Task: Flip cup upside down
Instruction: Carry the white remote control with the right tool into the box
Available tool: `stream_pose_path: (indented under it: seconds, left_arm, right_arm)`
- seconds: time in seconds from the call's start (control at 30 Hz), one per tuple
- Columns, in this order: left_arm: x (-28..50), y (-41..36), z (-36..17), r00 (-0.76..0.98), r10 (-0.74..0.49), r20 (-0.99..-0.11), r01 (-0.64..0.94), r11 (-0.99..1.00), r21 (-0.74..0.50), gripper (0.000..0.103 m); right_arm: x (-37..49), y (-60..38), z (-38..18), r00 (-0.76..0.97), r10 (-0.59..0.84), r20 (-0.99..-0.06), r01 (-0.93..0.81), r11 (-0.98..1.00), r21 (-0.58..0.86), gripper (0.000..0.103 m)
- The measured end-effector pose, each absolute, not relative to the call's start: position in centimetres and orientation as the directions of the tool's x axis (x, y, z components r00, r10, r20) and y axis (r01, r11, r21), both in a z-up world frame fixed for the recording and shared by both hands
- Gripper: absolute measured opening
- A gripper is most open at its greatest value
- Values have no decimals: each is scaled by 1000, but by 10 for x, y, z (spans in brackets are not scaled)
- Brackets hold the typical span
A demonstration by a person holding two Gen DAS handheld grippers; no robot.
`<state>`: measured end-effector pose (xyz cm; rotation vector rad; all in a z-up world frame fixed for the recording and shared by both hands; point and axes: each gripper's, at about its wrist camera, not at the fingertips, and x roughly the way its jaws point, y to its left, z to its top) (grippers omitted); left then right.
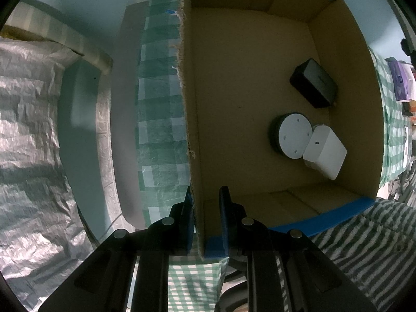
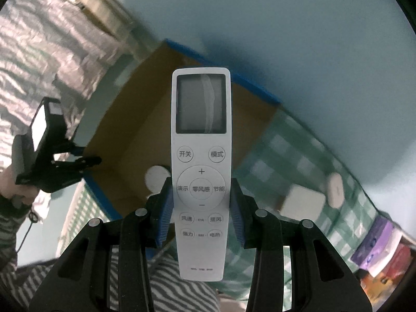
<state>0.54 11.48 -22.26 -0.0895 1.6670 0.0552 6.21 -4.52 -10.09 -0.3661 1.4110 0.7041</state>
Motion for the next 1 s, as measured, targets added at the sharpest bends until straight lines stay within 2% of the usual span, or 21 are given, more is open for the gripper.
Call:
stream_pose_path:
  seconds: [0.23,0.4,0.73,1.0]
  left_arm:
    - [5,115,-223,-96,-26,-995,-91,996,-17,16]
    - [5,115,-223,-95,-31,-995,-94,995,-22,16]
    - [7,115,-223,-94,-34,-995,-83,996,-26,16]
    - [9,114,-222,-97,-35,-995,-73,997,-28,16]
  right_arm:
    - [56,1,-125,-57,229,-972,-674,709,207,39]
    - [52,23,-150,-68,176,-982,-700,693,172,39]
    - [41,28,-203,-131,109,-985,-689,704,170,39]
    - [36,30,-219,-140,67,-988,-697,702,146,40]
